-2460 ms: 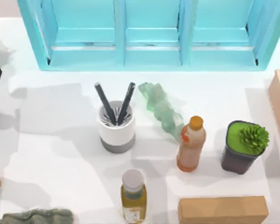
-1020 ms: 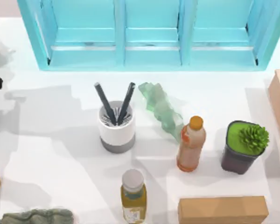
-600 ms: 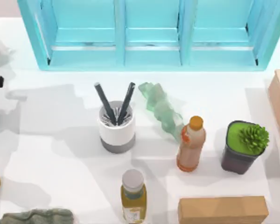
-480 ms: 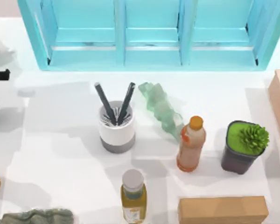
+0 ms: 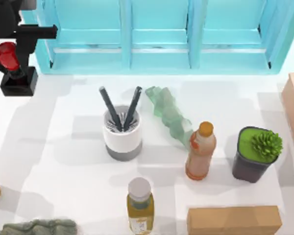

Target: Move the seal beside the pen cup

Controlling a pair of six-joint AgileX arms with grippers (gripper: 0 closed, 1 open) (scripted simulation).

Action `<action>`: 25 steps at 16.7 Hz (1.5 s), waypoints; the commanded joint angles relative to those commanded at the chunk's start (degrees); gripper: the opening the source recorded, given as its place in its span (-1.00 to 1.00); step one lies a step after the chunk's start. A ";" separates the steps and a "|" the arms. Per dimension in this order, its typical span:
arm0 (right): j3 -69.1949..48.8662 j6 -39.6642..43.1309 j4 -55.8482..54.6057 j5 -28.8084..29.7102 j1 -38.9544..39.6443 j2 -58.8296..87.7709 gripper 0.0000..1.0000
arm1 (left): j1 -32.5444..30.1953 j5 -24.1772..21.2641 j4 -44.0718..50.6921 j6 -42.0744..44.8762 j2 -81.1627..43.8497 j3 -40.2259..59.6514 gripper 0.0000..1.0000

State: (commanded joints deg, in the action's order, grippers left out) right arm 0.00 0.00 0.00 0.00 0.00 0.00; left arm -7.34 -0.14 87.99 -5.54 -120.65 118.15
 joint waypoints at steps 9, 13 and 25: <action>0.00 0.00 0.00 0.00 0.00 0.00 1.00 | -3.68 -0.06 0.68 -3.76 2.56 -0.39 -1.00; 0.00 0.00 0.00 0.00 0.00 0.00 1.00 | -10.60 -0.11 -0.97 -10.95 8.35 -9.73 -1.00; 0.00 0.00 0.00 0.00 0.00 0.00 1.00 | -16.00 -0.28 -4.60 -16.43 13.51 -17.82 -1.00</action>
State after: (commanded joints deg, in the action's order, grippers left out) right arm 0.00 0.00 0.00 0.00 0.00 0.00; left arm -23.34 -0.41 83.39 -21.97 -107.14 100.33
